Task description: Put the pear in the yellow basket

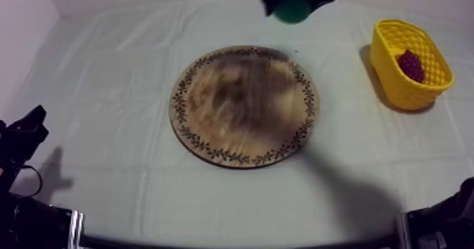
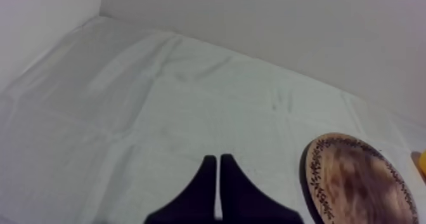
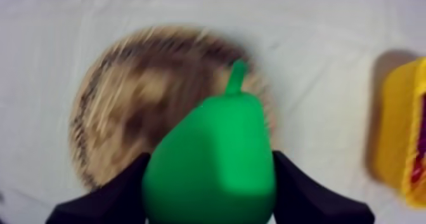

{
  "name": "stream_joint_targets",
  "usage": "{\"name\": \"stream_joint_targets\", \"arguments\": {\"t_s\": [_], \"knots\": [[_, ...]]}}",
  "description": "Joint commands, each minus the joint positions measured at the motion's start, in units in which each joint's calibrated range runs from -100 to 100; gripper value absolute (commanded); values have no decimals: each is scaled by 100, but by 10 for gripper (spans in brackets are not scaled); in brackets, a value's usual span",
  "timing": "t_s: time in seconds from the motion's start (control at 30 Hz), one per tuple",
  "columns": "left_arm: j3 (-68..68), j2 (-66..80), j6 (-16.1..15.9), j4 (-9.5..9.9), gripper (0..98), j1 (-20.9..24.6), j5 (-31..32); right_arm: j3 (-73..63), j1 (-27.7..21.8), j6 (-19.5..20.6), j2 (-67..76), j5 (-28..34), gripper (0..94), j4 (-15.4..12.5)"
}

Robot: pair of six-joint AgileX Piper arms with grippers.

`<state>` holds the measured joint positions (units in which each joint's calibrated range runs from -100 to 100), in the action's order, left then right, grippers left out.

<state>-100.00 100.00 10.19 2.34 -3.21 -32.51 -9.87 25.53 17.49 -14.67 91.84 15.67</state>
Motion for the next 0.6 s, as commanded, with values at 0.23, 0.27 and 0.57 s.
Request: {"name": "stream_joint_targets", "arguments": {"t_s": [0.23,0.27,0.57], "knots": [[0,0,-1,-2,1,-2,1,446,-1136,-436,770,-981,423,547],[0,0,-1,-2,1,-2,1,530,-1235,-454,824,-1136,425,614],[0,0,-1,-2,1,-2,1,1768,-2132,-355,1112,-2800,428,1283]]}}
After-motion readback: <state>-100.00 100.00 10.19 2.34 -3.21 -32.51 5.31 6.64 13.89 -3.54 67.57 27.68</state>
